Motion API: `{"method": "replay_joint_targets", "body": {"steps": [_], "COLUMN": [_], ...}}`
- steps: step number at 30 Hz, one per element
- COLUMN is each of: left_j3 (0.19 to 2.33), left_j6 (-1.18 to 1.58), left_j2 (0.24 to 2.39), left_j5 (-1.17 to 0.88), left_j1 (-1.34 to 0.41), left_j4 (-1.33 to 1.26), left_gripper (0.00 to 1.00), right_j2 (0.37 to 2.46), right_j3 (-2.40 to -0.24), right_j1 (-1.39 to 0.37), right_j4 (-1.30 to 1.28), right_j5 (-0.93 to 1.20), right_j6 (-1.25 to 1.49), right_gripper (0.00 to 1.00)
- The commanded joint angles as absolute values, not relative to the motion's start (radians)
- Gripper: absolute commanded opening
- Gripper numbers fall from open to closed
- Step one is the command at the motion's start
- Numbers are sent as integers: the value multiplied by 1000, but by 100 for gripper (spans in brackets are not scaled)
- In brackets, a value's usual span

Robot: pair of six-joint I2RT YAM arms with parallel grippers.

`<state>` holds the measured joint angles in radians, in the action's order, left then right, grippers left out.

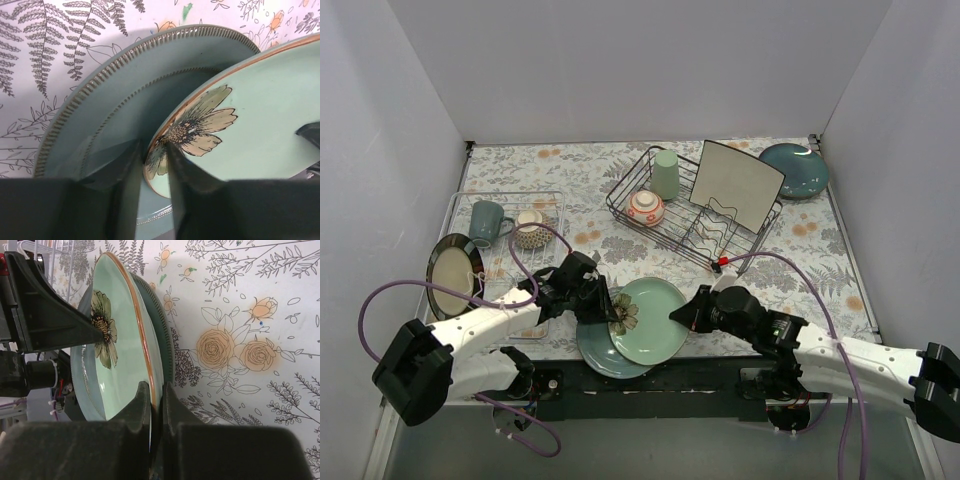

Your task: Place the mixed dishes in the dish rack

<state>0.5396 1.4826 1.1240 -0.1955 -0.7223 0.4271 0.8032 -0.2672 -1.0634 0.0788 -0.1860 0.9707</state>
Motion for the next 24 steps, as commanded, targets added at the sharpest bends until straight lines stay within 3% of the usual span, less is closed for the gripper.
{"method": "replay_joint_targets", "body": {"steps": [1, 10, 11, 14, 24], "left_j3": [596, 713, 721, 750, 744], "left_j6": [1471, 1433, 1431, 1427, 1425], "left_j2": [1106, 1072, 1068, 1040, 940], "left_j5": [-152, -91, -84, -52, 17], "left_j1": [-736, -736, -736, -736, -736], "left_j4": [482, 560, 572, 597, 640], "left_gripper": [34, 78, 87, 98, 98], "right_j2": [789, 768, 772, 801, 937], "right_j3": [-316, -515, -540, -668, -1190], "right_j1": [-1072, -1074, -1072, -1071, -1058], "right_j4": [-46, -189, -198, -254, -406], "right_j5": [-253, -307, -308, -345, -534], "right_j6": [873, 690, 669, 560, 152], "right_gripper": [1, 1, 1, 1, 1]}}
